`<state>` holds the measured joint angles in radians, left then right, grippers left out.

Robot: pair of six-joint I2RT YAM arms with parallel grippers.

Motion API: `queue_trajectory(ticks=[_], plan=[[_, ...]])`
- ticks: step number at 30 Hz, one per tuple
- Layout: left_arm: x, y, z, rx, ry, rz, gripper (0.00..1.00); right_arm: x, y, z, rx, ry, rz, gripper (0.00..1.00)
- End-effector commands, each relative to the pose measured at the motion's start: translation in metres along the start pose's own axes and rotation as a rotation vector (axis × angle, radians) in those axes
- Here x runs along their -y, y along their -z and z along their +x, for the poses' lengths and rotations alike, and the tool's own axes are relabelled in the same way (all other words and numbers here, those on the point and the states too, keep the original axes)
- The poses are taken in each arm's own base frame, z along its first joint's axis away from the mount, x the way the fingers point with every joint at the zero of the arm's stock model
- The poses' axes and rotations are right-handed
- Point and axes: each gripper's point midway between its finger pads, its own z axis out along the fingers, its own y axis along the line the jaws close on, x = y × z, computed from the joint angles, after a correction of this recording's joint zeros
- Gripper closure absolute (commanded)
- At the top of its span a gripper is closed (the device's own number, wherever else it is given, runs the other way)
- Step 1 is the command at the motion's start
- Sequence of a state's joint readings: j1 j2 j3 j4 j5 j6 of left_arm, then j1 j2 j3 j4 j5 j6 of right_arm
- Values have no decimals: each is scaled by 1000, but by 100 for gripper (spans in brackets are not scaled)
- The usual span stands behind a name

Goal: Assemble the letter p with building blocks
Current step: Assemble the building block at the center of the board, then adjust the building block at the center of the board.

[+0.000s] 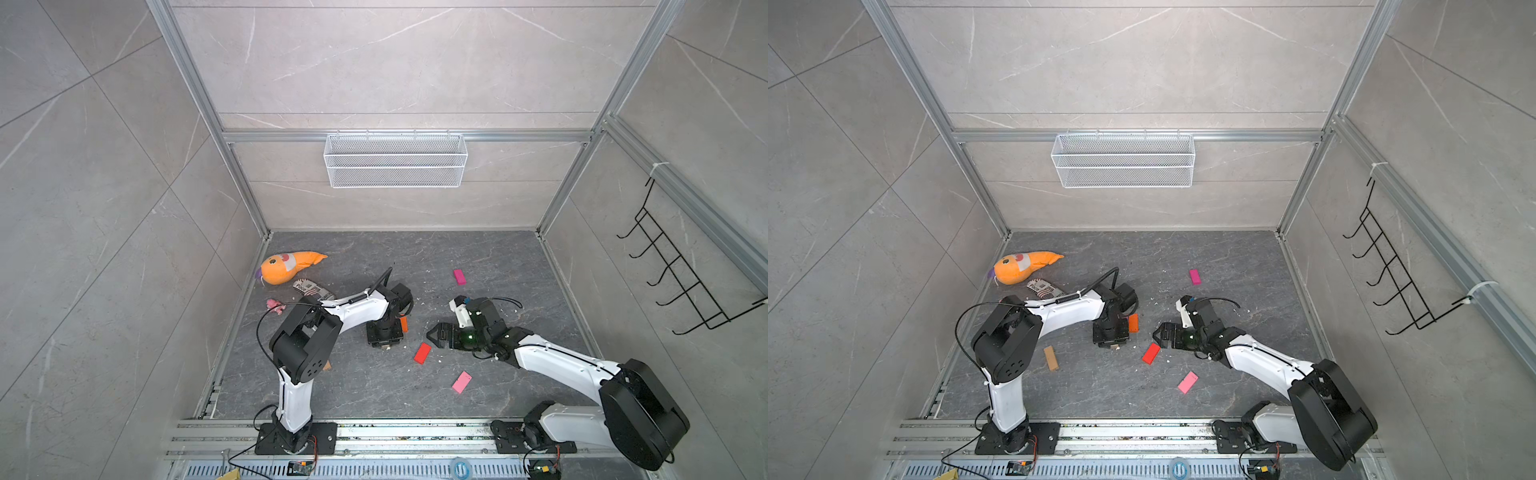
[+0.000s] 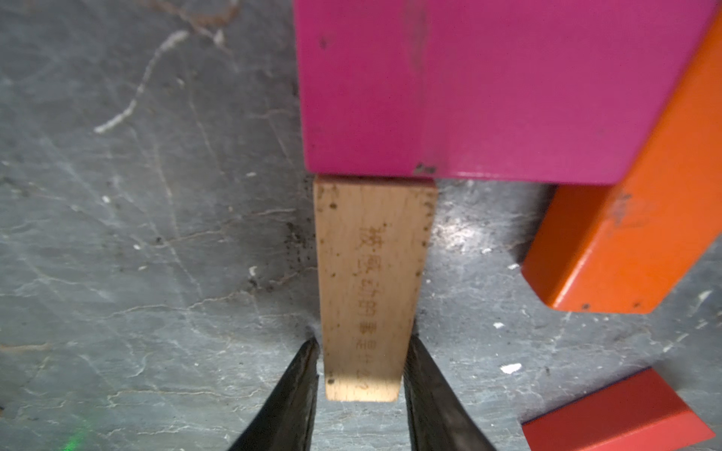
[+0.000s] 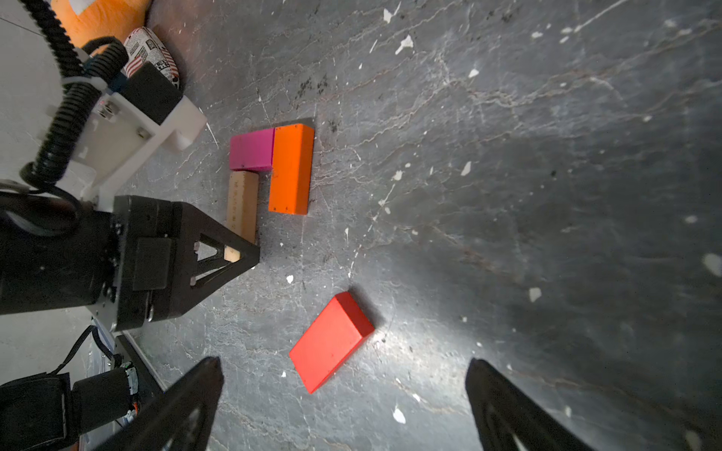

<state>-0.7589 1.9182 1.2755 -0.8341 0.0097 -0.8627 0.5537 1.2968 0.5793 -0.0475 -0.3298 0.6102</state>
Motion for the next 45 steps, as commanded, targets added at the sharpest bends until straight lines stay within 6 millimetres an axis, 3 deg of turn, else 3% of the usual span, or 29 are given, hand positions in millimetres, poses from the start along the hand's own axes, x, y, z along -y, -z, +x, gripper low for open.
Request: queue_trajectory(ticks=[1,14,18,23,27,31,34,40,45], plan=[[3,13,2,16,-23,40,58,2,1,3,-9,-12,1,0],[9,34,4,59,-66,118,37,-3,8,4,-21,-9,-7,0],[14,46,4,83,-92,164,23,-2,11,6,-29,-11,1,1],[25,79,2,169,-138,274,1,0,12,10,-48,-20,17,8],[24,117,-2,299,-188,348,1,3,10,17,-76,-42,19,24],[8,150,-7,445,-228,355,0,5,6,24,-103,-74,14,54],[-10,169,-10,539,-247,316,1,5,3,31,-114,-97,2,67],[-45,204,-14,735,-225,338,1,4,-10,47,-144,-111,19,76],[-69,200,-19,621,-60,503,0,3,-26,57,-164,-123,32,76]])
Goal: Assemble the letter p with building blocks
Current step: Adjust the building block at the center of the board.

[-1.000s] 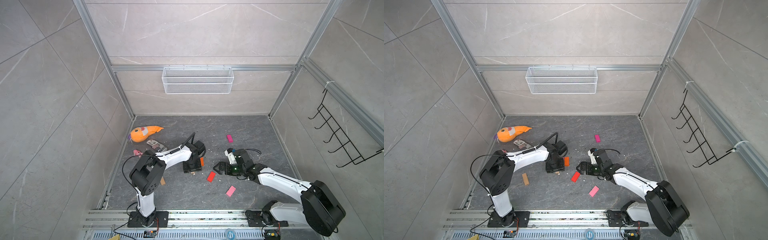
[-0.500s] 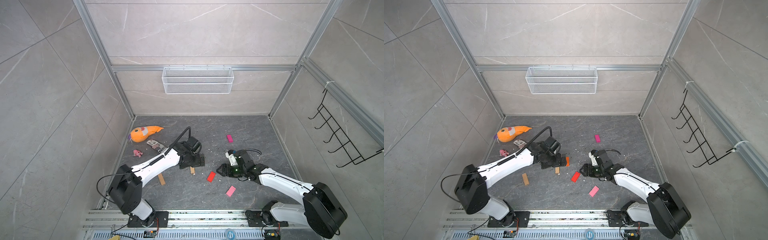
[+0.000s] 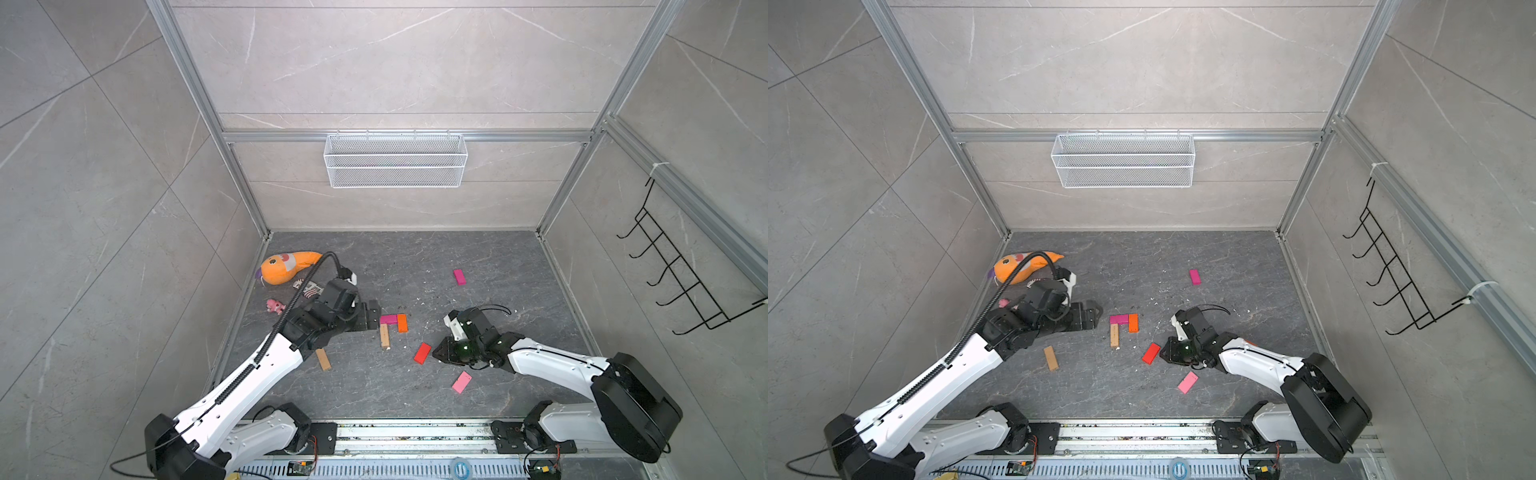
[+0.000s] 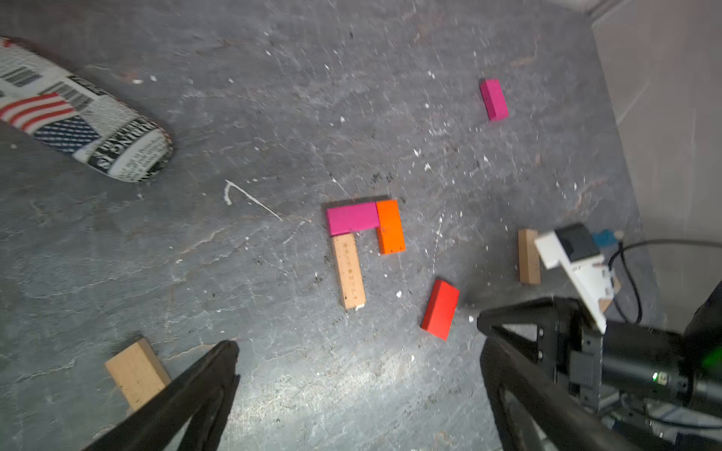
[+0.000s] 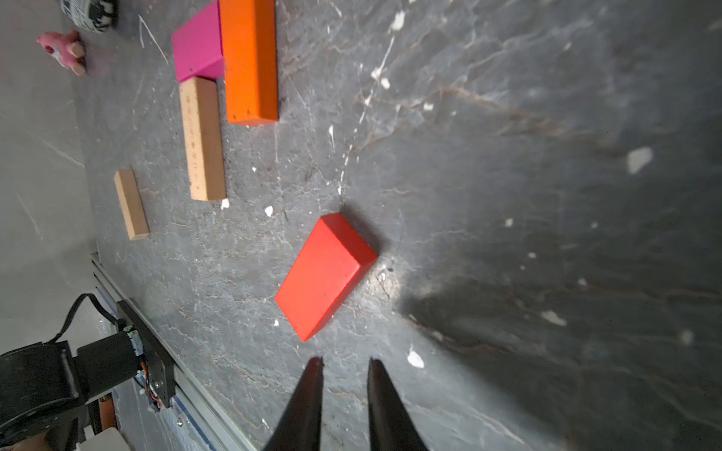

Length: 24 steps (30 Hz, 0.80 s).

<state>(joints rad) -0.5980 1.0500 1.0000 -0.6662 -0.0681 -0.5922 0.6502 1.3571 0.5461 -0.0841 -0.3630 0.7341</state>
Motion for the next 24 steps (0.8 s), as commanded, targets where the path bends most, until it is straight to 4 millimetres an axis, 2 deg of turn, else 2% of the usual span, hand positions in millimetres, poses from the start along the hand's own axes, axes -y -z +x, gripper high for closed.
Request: queue_trajectory(ticks=[1,7,12,17,21,24], plan=[[-4,-1,-4,-35,106,99,0,2,-12,1,9,-28,8,76],[-5,-1,3,-120,227,229,0,-1,-28,5,-16,-33,17,76],[2,8,-2,-142,226,246,1,-4,-37,7,-25,-39,14,76],[0,7,-1,-148,233,233,1,-13,-46,8,-28,-40,-2,77],[-6,1,3,-158,235,203,1,-22,-49,4,-21,-31,-22,75],[-8,-1,5,-175,225,192,1,-31,-42,1,-19,-18,-33,72]])
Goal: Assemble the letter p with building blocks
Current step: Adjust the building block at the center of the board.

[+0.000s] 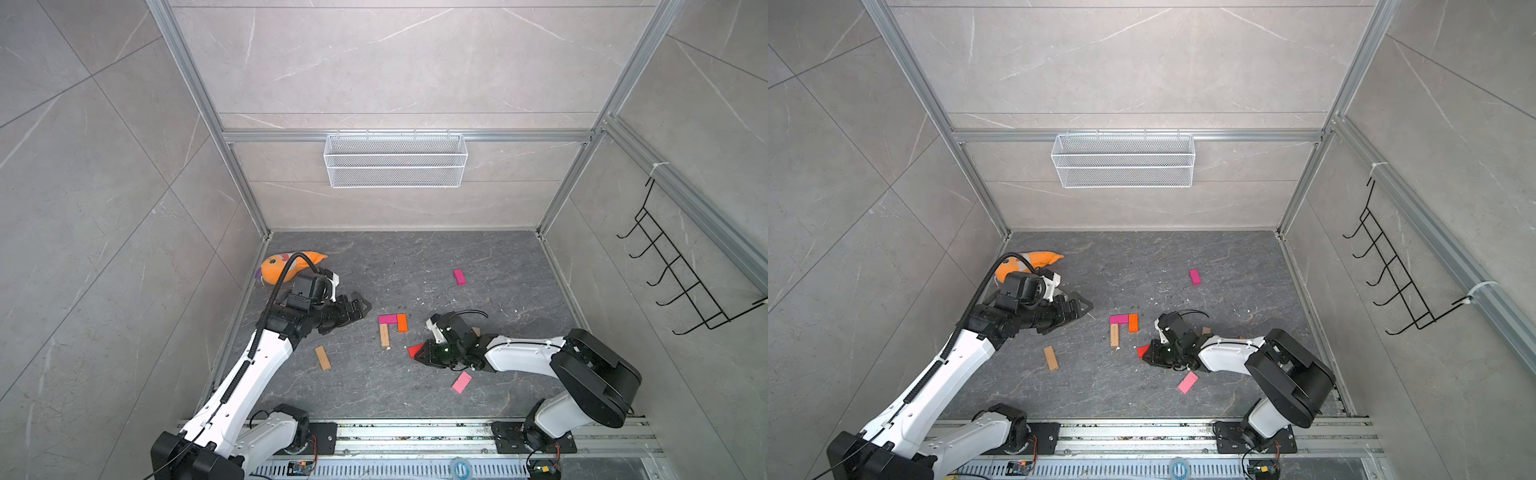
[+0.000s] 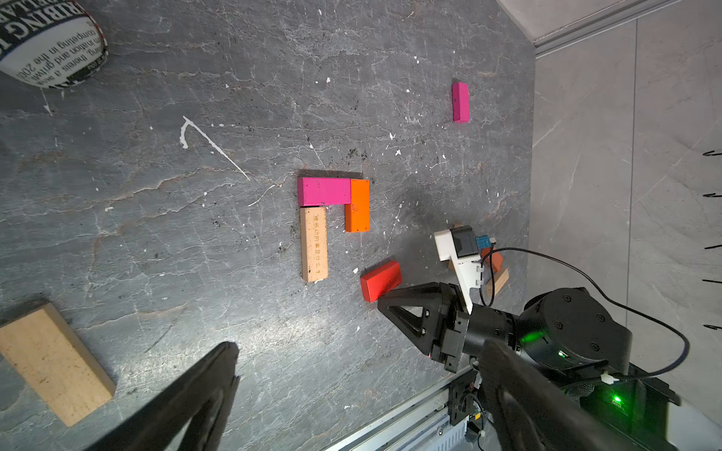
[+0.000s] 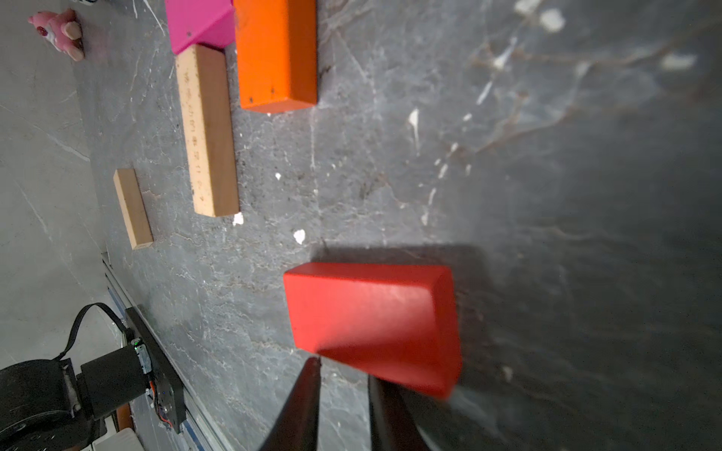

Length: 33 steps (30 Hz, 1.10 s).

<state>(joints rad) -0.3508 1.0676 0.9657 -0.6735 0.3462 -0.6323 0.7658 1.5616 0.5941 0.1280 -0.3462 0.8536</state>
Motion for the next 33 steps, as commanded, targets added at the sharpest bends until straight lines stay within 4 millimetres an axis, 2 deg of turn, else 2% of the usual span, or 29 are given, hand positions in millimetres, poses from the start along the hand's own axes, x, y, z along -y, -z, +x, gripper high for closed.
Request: queue_trajectory(ticks=[1,3,6,8,11,15,19,26,33], plan=[[3,3,-1,-15,-15,-1,1,-7,7,-4,10,-2,12,71],[3,6,1,-19,-43,-2,0,-10,21,-6,34,9,21,63],[0,10,2,-3,-94,-12,1,-4,44,-11,77,38,110,43],[-1,11,4,4,-127,-10,1,1,51,-15,85,61,171,30],[-2,10,7,-6,-172,-9,1,15,51,-19,72,81,279,13],[-5,7,16,-43,-224,3,1,10,39,-24,55,117,294,1],[-14,2,24,-68,-241,-16,1,7,26,-26,40,150,324,0],[-18,-6,21,-89,-222,-36,1,8,8,-24,19,182,373,3],[-20,-11,21,-107,-213,-47,1,8,-2,-19,5,198,409,11]])
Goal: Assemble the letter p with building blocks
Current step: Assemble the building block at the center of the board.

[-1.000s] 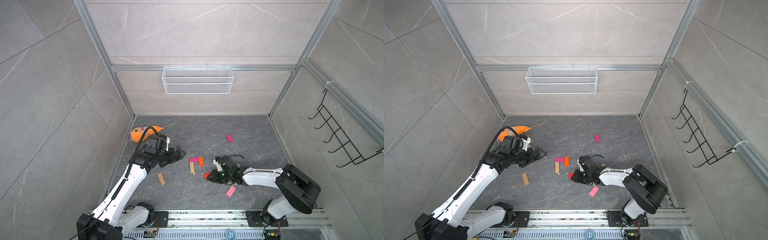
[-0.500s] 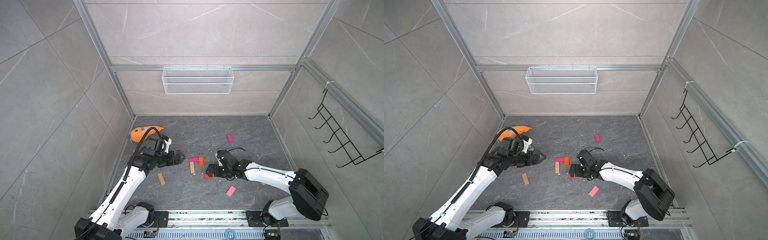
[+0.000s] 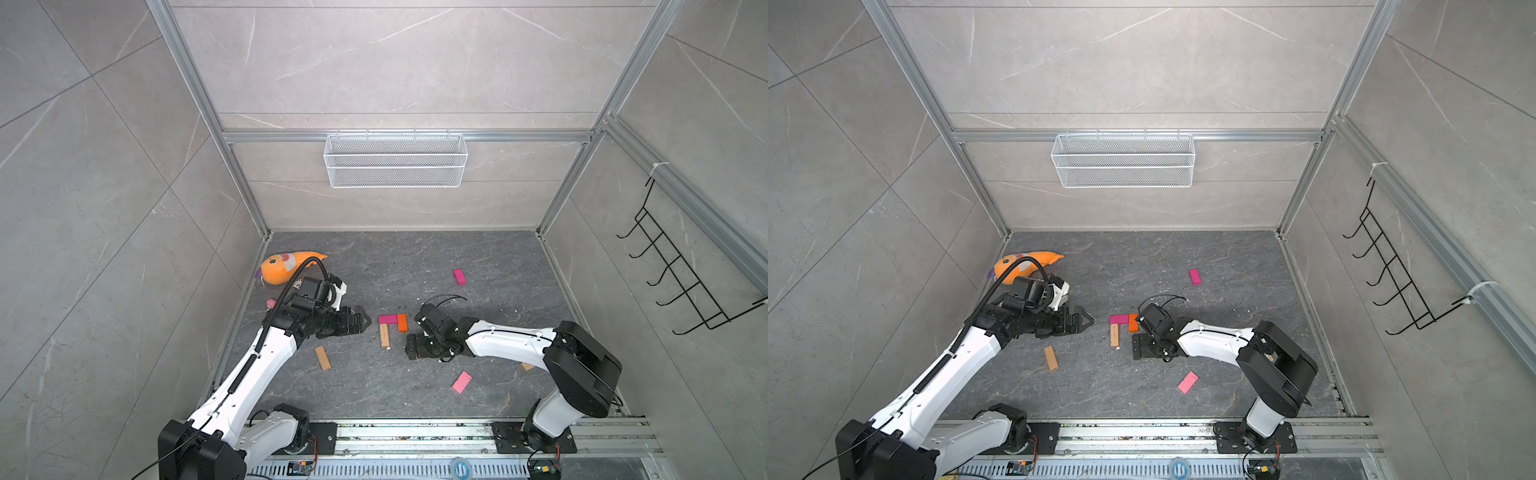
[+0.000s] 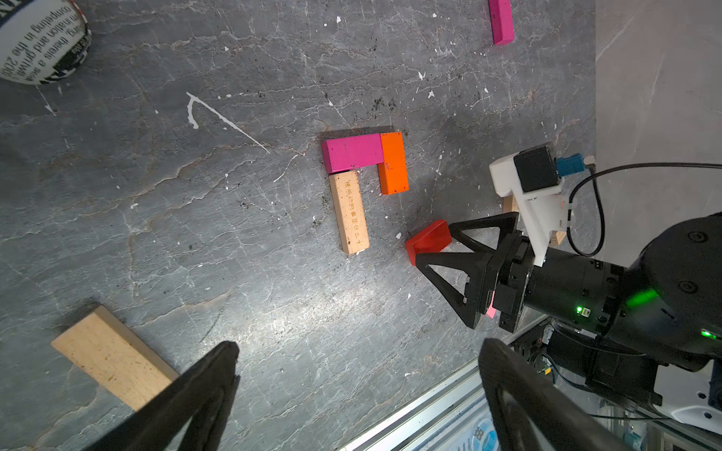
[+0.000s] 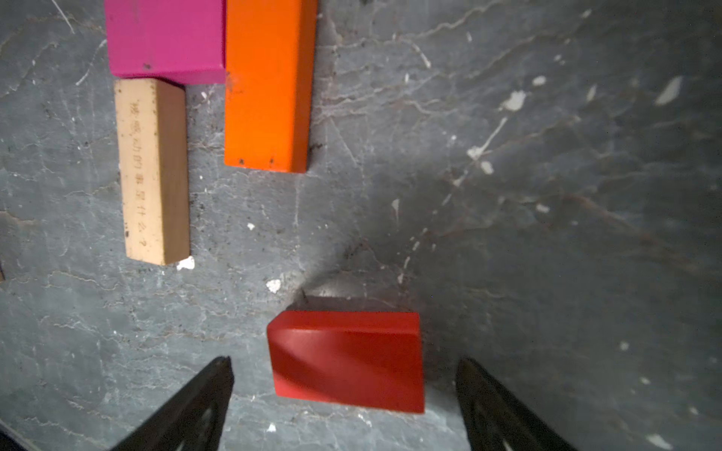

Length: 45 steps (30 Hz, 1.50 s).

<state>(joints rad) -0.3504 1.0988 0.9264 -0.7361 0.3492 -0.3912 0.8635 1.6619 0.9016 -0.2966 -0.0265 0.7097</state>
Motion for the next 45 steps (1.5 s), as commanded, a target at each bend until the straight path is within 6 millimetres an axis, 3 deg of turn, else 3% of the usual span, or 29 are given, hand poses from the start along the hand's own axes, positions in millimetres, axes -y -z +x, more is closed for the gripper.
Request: queue_trajectory(ticks=[1,17,27,37,45], plan=[[3,4,-3,7,-22,9,1,5,-6,8,-23,21,67,11],[3,6,-4,14,-23,7,2,8,-12,19,1,18,180,28],[2,6,-4,11,-17,9,2,-3,-8,-6,56,4,206,38],[2,6,-3,9,-19,6,2,-19,-14,-27,73,13,210,39],[0,6,-4,8,-15,3,2,-25,-23,-32,55,5,193,39]])
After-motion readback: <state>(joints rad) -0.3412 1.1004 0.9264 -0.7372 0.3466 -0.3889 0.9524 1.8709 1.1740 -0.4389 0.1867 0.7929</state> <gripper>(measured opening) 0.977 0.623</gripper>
